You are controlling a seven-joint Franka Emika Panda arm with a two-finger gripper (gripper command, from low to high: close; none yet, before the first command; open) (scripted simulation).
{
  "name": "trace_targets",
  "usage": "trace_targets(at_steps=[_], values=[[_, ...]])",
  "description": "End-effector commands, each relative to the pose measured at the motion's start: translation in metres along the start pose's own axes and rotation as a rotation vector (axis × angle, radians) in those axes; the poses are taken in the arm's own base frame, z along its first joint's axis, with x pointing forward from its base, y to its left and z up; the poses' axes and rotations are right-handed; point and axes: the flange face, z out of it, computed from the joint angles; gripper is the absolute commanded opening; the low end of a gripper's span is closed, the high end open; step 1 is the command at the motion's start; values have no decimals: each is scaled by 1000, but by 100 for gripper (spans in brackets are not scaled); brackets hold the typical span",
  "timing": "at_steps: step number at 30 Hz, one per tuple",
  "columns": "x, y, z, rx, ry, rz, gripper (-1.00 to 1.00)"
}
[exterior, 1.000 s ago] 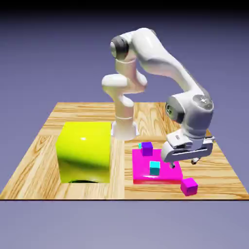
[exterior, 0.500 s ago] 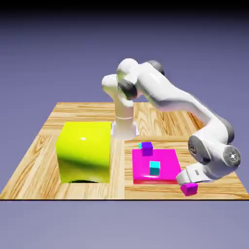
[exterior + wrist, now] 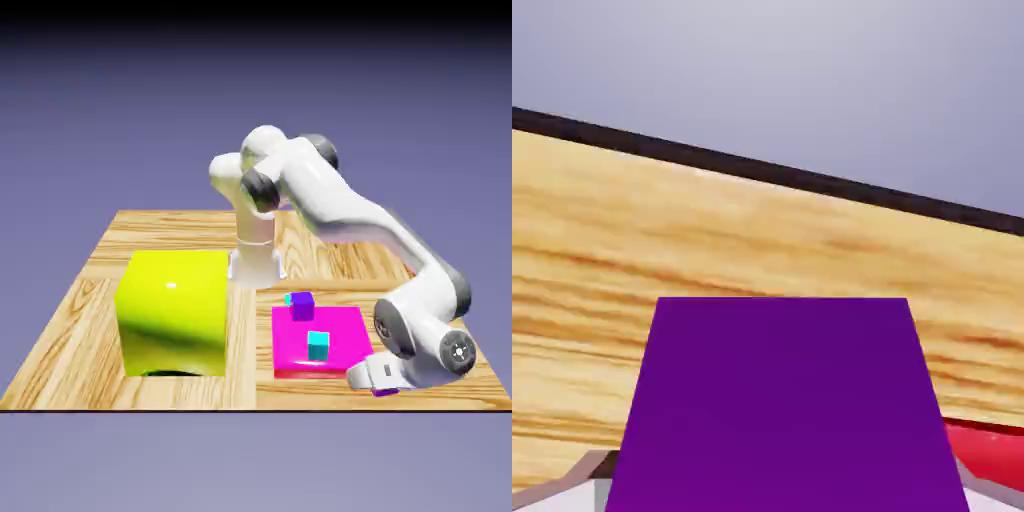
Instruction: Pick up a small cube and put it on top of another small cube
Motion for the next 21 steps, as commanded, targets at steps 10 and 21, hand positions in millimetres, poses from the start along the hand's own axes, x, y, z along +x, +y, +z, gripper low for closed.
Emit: trace_targets(at_steps=[10,21], values=[[161,142,11,145,-273,258,-100],[156,140,34,13,-276,252,-100]])
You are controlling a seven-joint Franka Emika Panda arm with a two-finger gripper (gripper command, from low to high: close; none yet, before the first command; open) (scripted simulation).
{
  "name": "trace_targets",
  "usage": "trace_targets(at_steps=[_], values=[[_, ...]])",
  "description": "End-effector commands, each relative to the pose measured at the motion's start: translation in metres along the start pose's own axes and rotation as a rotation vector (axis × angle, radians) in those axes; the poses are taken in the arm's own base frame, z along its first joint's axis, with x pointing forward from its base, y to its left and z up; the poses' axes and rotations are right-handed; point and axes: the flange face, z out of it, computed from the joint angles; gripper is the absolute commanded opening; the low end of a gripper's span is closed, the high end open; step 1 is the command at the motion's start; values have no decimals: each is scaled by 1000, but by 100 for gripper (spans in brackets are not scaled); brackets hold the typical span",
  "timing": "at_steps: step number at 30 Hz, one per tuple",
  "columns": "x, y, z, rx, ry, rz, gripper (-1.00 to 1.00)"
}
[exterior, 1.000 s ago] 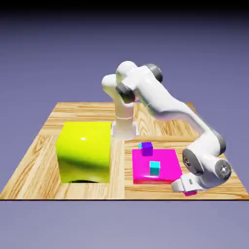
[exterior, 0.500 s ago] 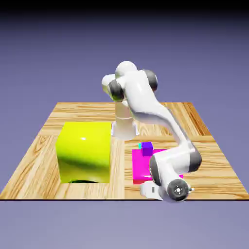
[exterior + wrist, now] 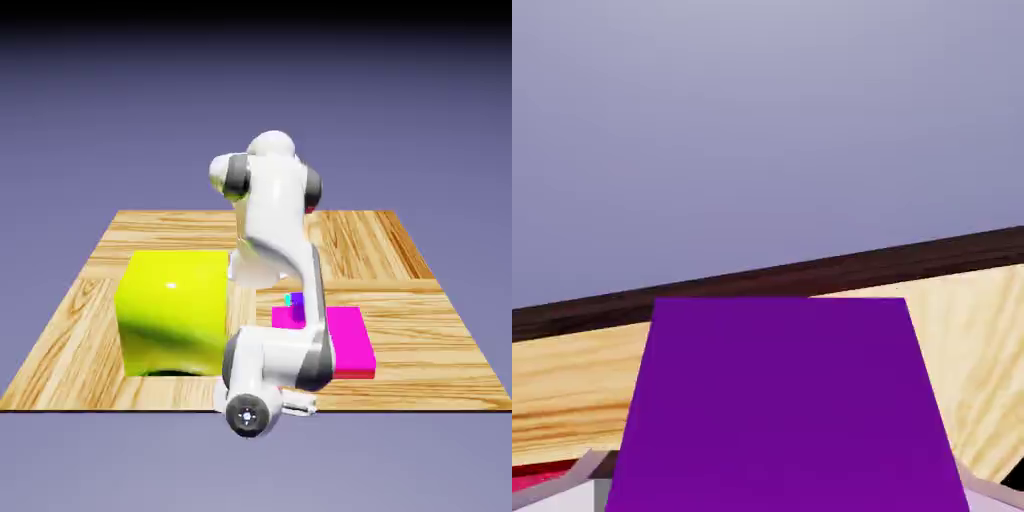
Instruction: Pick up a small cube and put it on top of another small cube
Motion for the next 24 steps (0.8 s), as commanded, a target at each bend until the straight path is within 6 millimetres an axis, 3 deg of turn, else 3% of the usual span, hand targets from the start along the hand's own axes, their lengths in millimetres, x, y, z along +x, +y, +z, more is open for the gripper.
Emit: trace_targets(at_steps=[1,4,9,15,20,24], values=[[-2,0,0,-10,7,0,-100],[-14,0,-1,-38,32,-6,-100],[-60,-18,4,-124,115,-40,-100],[-127,-33,6,-207,228,-86,-100],[-194,-42,8,-261,334,-134,-100],[-236,-40,22,-280,376,-124,-100]])
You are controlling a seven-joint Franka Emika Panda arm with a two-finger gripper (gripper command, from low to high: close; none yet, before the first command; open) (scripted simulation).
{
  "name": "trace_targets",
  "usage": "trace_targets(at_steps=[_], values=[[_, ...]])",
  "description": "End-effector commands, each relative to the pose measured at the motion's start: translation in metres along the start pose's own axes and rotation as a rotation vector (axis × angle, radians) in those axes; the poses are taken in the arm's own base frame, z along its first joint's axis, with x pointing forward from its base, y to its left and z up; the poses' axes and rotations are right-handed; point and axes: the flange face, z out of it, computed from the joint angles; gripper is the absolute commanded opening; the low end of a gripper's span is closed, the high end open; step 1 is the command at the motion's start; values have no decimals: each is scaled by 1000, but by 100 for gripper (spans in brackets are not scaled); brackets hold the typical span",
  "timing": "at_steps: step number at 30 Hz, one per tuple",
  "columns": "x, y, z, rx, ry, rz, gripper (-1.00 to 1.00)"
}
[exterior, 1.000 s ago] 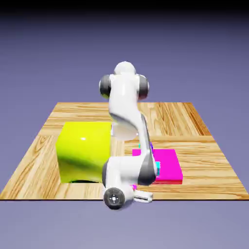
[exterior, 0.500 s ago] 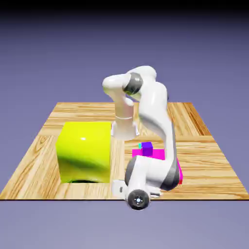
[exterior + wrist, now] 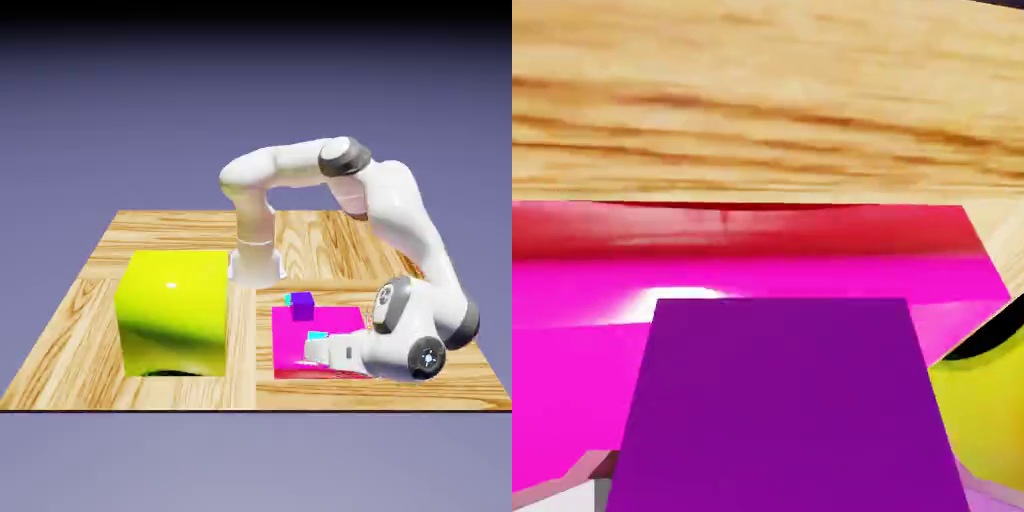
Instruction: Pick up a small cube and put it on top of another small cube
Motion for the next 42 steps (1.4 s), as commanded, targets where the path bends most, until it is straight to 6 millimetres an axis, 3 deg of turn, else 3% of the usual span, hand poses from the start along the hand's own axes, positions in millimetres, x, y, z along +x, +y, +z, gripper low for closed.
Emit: trace_targets(at_steps=[1,12,17,31,42], values=[[-3,2,6,1,-15,26,-100],[-59,49,46,161,-136,288,-100],[-64,81,68,279,-228,412,-100],[-39,178,157,619,-616,806,-100],[-46,251,232,926,-940,1030,-100]])
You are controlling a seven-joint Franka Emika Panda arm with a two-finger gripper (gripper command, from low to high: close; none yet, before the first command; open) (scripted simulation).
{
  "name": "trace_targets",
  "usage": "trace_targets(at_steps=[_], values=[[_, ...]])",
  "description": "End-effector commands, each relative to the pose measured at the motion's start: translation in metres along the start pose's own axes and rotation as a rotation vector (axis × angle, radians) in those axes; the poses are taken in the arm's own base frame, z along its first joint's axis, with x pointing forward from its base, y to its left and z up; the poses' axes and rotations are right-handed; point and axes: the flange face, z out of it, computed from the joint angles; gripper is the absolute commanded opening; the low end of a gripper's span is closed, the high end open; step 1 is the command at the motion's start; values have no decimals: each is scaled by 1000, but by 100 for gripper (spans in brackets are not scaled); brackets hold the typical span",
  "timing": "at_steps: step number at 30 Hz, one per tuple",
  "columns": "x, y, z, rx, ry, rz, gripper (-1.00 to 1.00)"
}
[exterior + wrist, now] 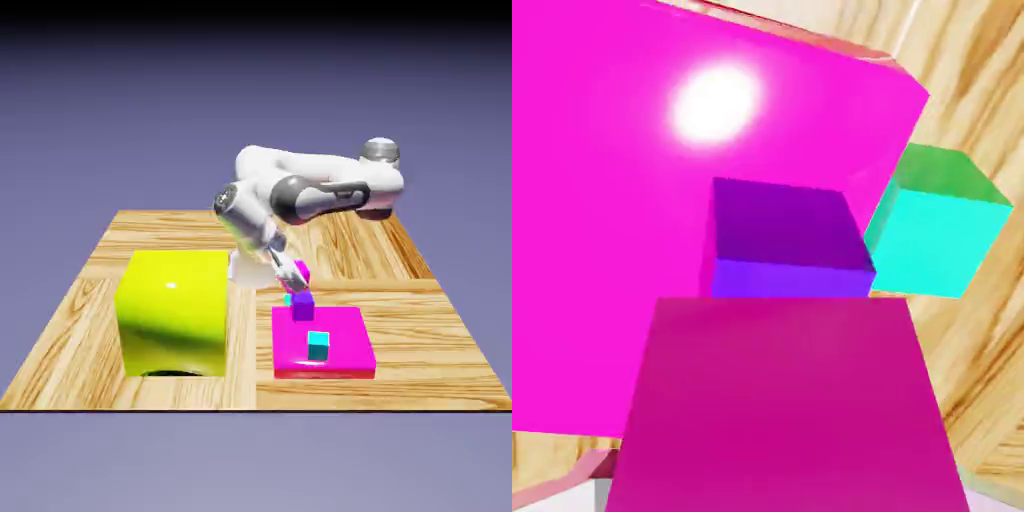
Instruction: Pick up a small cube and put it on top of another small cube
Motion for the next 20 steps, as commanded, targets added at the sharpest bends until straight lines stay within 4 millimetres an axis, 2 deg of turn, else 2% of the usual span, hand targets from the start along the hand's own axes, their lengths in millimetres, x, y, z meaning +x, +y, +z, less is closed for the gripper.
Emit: trace_targets(at_steps=[1,4,10,11,12,13,19,20], values=[[8,4,-3,19,-34,20,-100],[1,15,-9,42,-53,-4,-100],[6,3,53,41,-53,-6,-100],[6,3,57,42,-53,-5,-100],[6,3,57,42,-53,-5,100],[6,3,57,42,-53,-5,100],[1,13,-5,41,-53,-5,100],[1,15,-9,42,-53,-4,100]])
